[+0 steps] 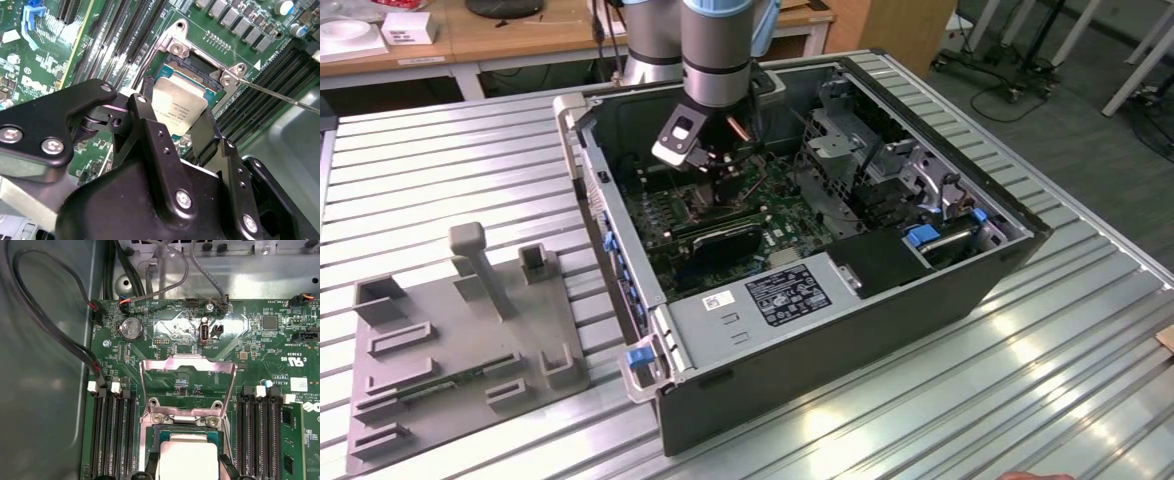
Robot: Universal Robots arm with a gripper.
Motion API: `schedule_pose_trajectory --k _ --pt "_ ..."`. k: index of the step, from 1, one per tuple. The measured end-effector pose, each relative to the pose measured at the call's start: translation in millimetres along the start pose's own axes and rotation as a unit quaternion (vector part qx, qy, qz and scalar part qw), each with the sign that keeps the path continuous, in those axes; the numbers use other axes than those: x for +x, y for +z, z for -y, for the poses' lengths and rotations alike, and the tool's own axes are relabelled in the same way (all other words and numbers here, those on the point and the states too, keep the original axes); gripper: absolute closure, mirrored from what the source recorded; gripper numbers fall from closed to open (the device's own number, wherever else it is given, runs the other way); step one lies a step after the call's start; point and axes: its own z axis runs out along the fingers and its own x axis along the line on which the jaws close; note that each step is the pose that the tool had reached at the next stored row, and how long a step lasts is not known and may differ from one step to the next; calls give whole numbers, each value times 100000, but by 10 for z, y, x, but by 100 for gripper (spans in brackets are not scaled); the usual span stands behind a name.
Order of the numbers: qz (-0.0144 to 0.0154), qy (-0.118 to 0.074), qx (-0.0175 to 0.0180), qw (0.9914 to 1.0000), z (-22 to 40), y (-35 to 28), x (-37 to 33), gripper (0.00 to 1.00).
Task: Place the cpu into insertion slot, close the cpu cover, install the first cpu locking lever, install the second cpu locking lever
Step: 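Place the cpu into insertion slot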
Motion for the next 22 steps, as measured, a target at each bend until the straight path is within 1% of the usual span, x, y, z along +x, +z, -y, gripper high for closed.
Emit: schedule_pose_trajectory --k 4,7,11,15,16,17,19,21,22 --pt "2 8 4 100000 3 29 -1 46" --pt "2 19 6 100000 3 29 -1 46" --pt "-9 68 -3 100000 22 31 3 46" --pt "90 1588 -39 99987 23 35 6 46" --pt "77 1890 -51 99982 23 36 6 46" --pt "6 2026 -59 99979 23 36 7 46" --pt "-43 2034 -60 99979 24 37 7 46" --pt "-395 2054 -62 99978 24 37 7 46" --pt "-418 2059 -64 99978 24 37 7 46"
